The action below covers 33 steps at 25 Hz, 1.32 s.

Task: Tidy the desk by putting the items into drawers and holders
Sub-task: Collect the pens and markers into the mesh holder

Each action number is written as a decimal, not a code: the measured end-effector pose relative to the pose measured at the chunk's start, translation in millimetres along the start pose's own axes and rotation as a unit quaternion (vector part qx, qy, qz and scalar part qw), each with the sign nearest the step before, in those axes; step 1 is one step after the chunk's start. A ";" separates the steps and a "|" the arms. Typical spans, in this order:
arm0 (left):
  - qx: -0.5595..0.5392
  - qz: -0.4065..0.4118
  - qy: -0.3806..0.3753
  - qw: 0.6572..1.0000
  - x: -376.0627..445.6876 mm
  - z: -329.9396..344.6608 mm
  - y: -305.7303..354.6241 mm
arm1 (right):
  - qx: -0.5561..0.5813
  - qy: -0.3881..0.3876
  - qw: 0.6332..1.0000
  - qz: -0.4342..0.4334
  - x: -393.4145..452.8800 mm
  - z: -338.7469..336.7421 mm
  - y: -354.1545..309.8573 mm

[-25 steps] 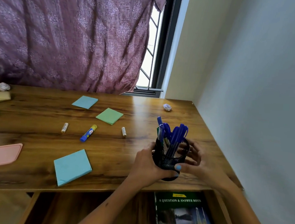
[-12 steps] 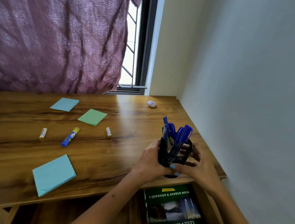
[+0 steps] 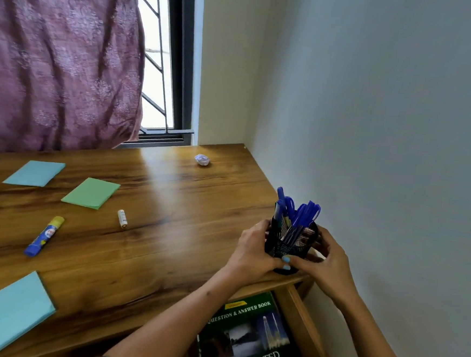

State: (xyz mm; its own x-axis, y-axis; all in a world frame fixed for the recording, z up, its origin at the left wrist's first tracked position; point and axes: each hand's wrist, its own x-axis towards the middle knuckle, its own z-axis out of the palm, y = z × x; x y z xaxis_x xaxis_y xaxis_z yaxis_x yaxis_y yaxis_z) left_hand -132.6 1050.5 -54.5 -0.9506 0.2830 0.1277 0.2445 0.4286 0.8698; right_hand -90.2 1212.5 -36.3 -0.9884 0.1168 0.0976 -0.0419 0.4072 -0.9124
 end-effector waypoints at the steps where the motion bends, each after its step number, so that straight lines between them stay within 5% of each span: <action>1: -0.003 0.002 -0.007 1.000 4.3 5.0 -0.1 | -0.002 0.006 1.000 0.009 3.3 -2.7 6.4; 26: -0.008 -0.010 -0.039 0.999 5.0 21.5 -3.5 | 0.015 0.086 0.993 0.084 3.9 -0.4 37.0; 33: 0.058 -0.035 0.082 0.994 -81.4 -55.5 -33.3 | -0.011 0.132 0.970 0.205 -30.4 56.9 13.4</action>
State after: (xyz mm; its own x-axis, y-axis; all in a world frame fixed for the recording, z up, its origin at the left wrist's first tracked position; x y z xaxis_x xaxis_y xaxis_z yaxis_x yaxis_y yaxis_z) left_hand -74.1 965.6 -67.4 -0.9822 0.1088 0.1534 0.1880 0.5406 0.8200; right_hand -69.1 1162.9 -74.1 -0.8488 0.5002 -0.1710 0.3535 0.2966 -0.8872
